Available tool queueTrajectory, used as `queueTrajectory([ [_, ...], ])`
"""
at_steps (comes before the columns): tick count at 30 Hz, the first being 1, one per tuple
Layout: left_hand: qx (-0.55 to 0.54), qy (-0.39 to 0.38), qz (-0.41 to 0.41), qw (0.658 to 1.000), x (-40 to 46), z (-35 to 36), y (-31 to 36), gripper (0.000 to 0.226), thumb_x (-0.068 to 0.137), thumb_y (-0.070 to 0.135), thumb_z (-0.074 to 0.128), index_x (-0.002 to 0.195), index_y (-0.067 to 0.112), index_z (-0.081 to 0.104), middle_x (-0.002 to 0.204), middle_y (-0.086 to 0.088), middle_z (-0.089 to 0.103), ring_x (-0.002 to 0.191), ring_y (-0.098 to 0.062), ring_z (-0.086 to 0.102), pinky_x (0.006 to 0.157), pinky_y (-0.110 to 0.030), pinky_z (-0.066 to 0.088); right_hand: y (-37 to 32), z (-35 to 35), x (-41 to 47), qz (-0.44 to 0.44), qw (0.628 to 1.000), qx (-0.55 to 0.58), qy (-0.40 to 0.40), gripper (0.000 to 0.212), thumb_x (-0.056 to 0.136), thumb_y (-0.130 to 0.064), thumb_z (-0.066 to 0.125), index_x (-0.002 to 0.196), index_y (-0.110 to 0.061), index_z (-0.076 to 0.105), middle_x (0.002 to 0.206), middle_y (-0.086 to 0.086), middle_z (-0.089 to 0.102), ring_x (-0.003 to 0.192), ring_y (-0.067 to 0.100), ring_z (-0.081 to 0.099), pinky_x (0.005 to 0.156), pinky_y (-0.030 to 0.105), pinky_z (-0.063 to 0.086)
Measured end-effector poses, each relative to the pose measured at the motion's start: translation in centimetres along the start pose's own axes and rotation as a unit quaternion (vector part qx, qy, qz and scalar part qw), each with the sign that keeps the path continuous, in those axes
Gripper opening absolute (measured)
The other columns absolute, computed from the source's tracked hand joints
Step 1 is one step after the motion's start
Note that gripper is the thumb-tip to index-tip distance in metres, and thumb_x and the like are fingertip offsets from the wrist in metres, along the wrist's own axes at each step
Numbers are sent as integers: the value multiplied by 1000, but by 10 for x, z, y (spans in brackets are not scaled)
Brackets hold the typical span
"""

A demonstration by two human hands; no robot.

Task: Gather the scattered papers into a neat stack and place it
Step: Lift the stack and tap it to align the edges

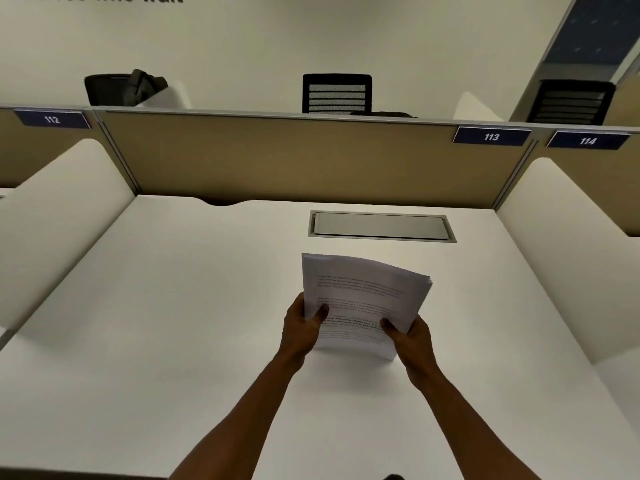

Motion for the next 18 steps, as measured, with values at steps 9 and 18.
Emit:
queueTrajectory([
  [9, 18, 10, 0, 1000, -1, 1, -4, 30, 98, 20, 57, 128, 25, 57, 115, 2, 69, 105, -19, 67, 87, -35, 60, 8, 1, -1, -6, 1000, -24, 6, 24, 88, -18, 70, 104, -35, 65, 104, -6, 72, 96, 14, 68, 75, 23, 56],
  [18, 76, 68, 76, 992, 0, -24, 30, 47, 88, 24, 72, 130, 28, 51, 125, 4, 62, 116, -19, 61, 84, -21, 54, -29, -12, 4, -99, 975, -199, -13, 26, 88, -24, 67, 114, -22, 67, 95, -7, 70, 86, 10, 67, 65, 10, 47],
])
Point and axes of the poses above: each hand's wrist, its own x-axis towards the middle knuckle, its own z-axis out of the palm, y = z × x, the point moved 8 cm from there along x, towards the middle knuckle
